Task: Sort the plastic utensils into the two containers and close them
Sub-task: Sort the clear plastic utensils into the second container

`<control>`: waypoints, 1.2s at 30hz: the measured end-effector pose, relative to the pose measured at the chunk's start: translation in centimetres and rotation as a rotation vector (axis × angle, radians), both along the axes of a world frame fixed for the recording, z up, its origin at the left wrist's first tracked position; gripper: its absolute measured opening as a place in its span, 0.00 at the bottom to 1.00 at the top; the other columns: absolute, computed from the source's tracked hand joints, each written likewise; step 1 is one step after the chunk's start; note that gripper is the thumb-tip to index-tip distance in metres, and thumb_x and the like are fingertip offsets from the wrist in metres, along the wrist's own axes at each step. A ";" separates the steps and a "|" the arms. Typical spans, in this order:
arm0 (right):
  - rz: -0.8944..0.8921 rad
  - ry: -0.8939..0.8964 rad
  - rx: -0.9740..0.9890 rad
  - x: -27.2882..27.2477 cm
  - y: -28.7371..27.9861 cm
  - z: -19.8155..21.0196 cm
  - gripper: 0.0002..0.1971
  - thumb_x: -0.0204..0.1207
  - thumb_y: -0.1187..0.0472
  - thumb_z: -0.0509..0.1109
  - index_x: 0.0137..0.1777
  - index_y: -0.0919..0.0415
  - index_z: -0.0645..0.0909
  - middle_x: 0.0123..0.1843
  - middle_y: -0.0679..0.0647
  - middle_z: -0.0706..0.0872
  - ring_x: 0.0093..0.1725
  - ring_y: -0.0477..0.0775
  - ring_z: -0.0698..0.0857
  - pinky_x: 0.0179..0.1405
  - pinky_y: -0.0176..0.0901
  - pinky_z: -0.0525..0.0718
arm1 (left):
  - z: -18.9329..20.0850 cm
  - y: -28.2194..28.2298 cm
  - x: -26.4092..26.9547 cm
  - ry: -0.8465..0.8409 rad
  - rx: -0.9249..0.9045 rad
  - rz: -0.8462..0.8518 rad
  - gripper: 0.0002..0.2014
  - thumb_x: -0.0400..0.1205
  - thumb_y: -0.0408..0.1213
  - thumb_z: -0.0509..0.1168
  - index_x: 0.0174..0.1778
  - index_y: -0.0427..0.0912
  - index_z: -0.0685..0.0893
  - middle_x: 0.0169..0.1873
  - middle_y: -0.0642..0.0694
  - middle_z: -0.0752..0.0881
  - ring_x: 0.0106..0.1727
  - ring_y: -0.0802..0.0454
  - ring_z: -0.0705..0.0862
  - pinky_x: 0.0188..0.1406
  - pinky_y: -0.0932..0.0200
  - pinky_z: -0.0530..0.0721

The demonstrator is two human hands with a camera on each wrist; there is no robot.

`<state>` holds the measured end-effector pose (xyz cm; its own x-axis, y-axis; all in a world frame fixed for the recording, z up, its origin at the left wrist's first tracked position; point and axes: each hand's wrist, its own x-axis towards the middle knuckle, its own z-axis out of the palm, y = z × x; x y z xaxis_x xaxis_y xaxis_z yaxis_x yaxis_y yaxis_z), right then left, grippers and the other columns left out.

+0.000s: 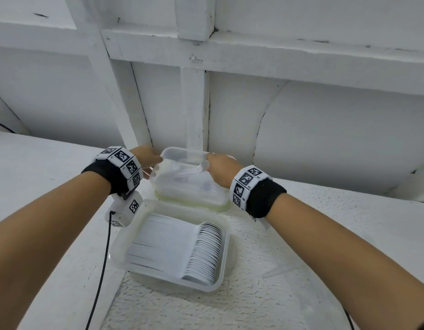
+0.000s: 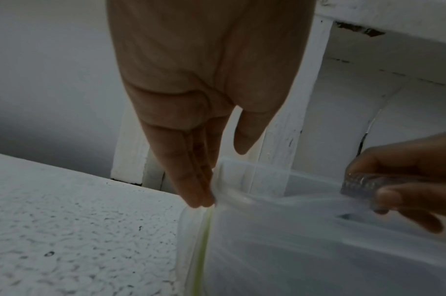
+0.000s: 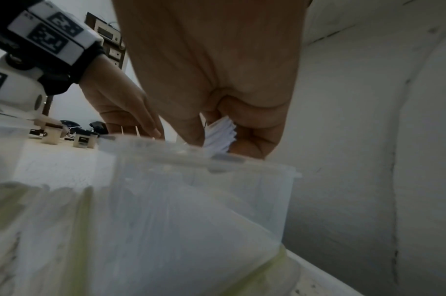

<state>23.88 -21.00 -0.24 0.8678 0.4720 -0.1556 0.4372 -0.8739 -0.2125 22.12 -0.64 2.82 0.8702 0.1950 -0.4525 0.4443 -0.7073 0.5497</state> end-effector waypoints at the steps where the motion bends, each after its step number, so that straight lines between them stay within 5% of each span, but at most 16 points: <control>1: -0.003 0.012 -0.029 0.1 0.2 -0.2 0.15 0.81 0.68 0.57 0.66 0.63 0.72 0.59 0.57 0.83 0.55 0.59 0.83 0.56 0.52 0.83 | -0.1 0.0 0.0 0.004 -0.014 0.006 0.11 0.86 0.35 0.56 0.55 0.30 0.78 0.50 0.35 0.83 0.44 0.39 0.84 0.46 0.47 0.85; 6: 0.009 0.115 -0.113 -0.1 0.2 0.3 0.14 0.83 0.61 0.56 0.65 0.66 0.74 0.60 0.59 0.82 0.57 0.59 0.81 0.52 0.45 0.78 | -0.3 0.1 0.1 0.002 -0.041 0.017 0.14 0.86 0.36 0.56 0.56 0.28 0.79 0.50 0.34 0.84 0.49 0.36 0.86 0.56 0.42 0.85; 10: -0.014 0.159 -0.219 0.5 1.0 0.6 0.14 0.82 0.58 0.60 0.34 0.62 0.71 0.35 0.53 0.75 0.36 0.54 0.74 0.30 0.39 0.70 | -0.3 0.0 0.1 0.001 -0.045 0.024 0.14 0.86 0.36 0.56 0.57 0.28 0.79 0.50 0.34 0.84 0.48 0.38 0.86 0.56 0.42 0.84; 13: -0.041 0.244 -0.210 1.0 1.3 0.9 0.18 0.79 0.60 0.64 0.28 0.59 0.64 0.28 0.52 0.68 0.26 0.50 0.67 0.24 0.38 0.63 | -0.3 0.0 0.1 0.000 -0.054 0.030 0.13 0.86 0.36 0.56 0.57 0.30 0.78 0.51 0.34 0.84 0.50 0.37 0.86 0.56 0.42 0.85; 16: -0.028 0.333 -0.180 1.1 1.5 1.6 0.08 0.78 0.60 0.65 0.44 0.65 0.79 0.44 0.58 0.82 0.41 0.57 0.80 0.37 0.41 0.76 | -0.3 0.1 0.1 0.003 -0.067 0.040 0.12 0.86 0.37 0.56 0.56 0.31 0.78 0.52 0.34 0.84 0.52 0.36 0.86 0.56 0.42 0.85; 18: -0.004 0.328 -0.139 1.0 1.5 1.8 0.16 0.80 0.59 0.63 0.60 0.72 0.80 0.60 0.63 0.83 0.59 0.62 0.82 0.54 0.45 0.79 | -0.3 0.2 0.1 0.006 -0.072 0.040 0.12 0.86 0.37 0.56 0.56 0.31 0.78 0.52 0.34 0.84 0.51 0.36 0.86 0.56 0.42 0.85; 20: 0.026 0.286 -0.079 0.8 1.3 1.6 0.17 0.81 0.62 0.62 0.66 0.68 0.79 0.68 0.60 0.81 0.66 0.59 0.79 0.60 0.40 0.75 | -0.3 0.2 0.1 0.010 -0.067 0.036 0.13 0.86 0.37 0.56 0.56 0.31 0.78 0.52 0.34 0.84 0.52 0.35 0.86 0.57 0.41 0.84; 26: 0.032 0.282 0.004 0.8 0.7 0.7 0.14 0.78 0.63 0.68 0.62 0.61 0.82 0.53 0.52 0.80 0.49 0.47 0.75 0.34 0.30 0.71 | -0.4 0.2 0.1 -0.005 -0.033 0.020 0.12 0.85 0.37 0.58 0.57 0.33 0.78 0.50 0.36 0.84 0.54 0.36 0.86 0.58 0.42 0.84; 30: 0.023 0.263 -0.002 0.6 0.7 0.3 0.13 0.79 0.63 0.65 0.63 0.60 0.81 0.65 0.54 0.82 0.58 0.52 0.79 0.52 0.36 0.72 | -0.5 0.2 0.2 -0.022 -0.016 0.014 0.10 0.85 0.37 0.57 0.55 0.34 0.78 0.49 0.37 0.83 0.53 0.37 0.86 0.58 0.42 0.84; 36: 0.044 0.172 -0.013 -0.1 0.4 1.1 0.16 0.83 0.60 0.57 0.67 0.61 0.78 0.67 0.54 0.81 0.66 0.55 0.78 0.62 0.42 0.73 | -0.6 0.4 -0.2 -0.017 -0.055 0.026 0.12 0.85 0.37 0.57 0.57 0.32 0.79 0.48 0.37 0.84 0.47 0.39 0.85 0.53 0.43 0.86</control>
